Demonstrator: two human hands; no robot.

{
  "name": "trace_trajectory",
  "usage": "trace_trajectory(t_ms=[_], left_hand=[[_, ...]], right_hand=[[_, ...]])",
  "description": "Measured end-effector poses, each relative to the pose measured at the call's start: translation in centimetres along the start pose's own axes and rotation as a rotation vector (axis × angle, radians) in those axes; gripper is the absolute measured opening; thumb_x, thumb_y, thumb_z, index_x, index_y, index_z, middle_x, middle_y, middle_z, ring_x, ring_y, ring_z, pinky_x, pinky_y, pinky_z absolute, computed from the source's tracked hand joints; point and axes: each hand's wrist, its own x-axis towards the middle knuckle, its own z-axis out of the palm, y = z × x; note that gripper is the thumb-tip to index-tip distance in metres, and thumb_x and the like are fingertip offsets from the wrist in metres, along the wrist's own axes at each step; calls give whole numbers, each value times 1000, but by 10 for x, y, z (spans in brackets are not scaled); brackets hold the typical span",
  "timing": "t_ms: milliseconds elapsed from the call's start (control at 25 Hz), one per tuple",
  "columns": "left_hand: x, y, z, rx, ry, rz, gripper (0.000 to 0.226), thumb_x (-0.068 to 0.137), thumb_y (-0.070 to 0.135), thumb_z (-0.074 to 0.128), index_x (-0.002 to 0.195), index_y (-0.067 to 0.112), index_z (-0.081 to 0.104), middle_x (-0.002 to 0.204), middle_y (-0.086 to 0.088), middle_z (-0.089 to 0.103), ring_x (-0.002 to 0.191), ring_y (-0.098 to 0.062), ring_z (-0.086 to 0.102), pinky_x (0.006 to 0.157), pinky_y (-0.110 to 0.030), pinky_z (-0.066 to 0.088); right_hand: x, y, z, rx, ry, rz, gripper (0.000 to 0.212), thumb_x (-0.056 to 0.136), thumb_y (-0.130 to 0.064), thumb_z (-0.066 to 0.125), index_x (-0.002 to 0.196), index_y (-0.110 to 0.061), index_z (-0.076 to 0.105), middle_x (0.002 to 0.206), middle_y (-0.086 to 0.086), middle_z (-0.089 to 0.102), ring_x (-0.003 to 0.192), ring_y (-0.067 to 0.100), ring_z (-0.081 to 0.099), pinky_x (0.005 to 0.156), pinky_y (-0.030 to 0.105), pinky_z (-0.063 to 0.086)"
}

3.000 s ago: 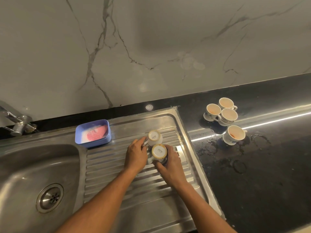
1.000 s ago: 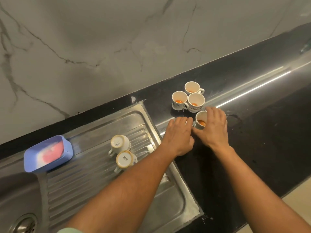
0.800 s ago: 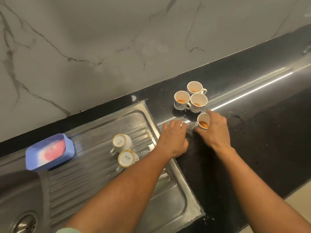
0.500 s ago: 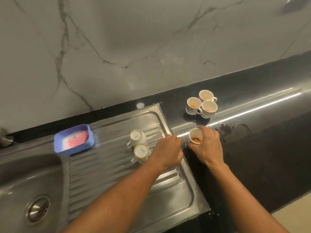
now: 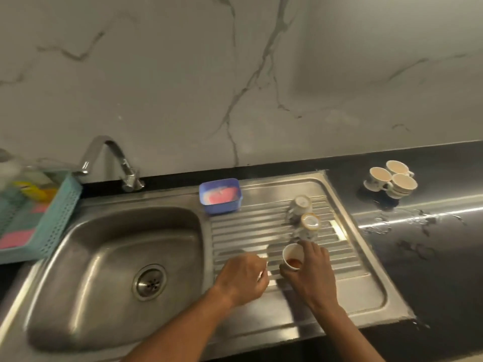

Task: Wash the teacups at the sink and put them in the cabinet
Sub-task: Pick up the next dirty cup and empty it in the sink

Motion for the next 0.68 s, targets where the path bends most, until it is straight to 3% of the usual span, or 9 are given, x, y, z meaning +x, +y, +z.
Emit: trace_trajectory(t_ms=[320, 560, 680], left_hand=[[-110, -178, -90, 11, 164, -276, 20, 83, 33, 52, 69, 19, 56, 69, 0, 62, 69, -25, 62, 56, -34, 48], [-105, -290, -158, 91, 239, -432, 21, 98, 25, 53, 103, 12, 70, 104, -6, 66, 100, -25, 60, 82, -38, 50], [-70, -329, -180, 40, 311, -510, 27, 101, 26, 54, 116, 7, 66, 115, -12, 61, 109, -30, 56, 86, -42, 49]], right_hand=[[-27, -191, 107, 114, -65, -71, 68, 67, -40, 85, 124, -19, 53, 115, -1, 60, 111, 20, 47, 79, 24, 37], [-13, -304, 172, 34, -139, -204, 64, 70, -49, 82, 119, -22, 50, 120, -4, 57, 112, 17, 46, 85, 25, 39], [10, -339, 197, 46, -162, -204, 67, 73, -49, 81, 124, -20, 49, 125, -3, 56, 115, 15, 45, 91, 25, 42]])
